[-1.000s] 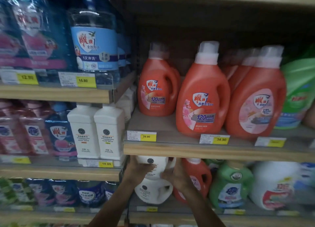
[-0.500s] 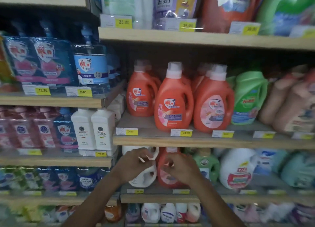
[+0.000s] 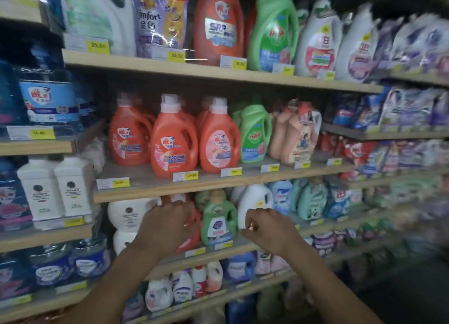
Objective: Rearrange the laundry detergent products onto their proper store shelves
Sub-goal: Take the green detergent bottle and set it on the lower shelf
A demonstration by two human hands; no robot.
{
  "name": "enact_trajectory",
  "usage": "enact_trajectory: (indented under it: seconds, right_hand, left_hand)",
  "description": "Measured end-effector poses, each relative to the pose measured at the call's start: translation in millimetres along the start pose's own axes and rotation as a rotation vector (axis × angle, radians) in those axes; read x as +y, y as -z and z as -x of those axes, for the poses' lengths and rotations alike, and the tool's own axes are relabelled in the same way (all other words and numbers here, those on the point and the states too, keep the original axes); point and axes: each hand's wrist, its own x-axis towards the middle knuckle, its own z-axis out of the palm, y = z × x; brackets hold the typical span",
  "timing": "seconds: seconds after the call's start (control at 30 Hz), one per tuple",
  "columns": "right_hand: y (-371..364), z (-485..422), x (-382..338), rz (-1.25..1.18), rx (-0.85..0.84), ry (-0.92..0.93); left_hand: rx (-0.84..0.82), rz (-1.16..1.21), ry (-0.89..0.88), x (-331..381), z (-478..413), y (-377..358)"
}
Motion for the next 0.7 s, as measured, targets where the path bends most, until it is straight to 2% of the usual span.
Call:
enact_trajectory:
  seconds: [0.23, 0.4, 0.7]
  right_hand:
    - [47, 50, 62, 0.059, 0.024, -0.072]
    - [75, 51, 116, 0.026, 0.082, -0.106]
    - [129, 8, 251, 0.069, 0.279, -0.033]
  left_hand:
    - [-0.020, 0.068, -0.093, 80, -15, -12]
    - [0.034, -0.029, -0.133, 125, -52, -15]
    - [0.190, -0.238, -0.166, 229, -171, 5]
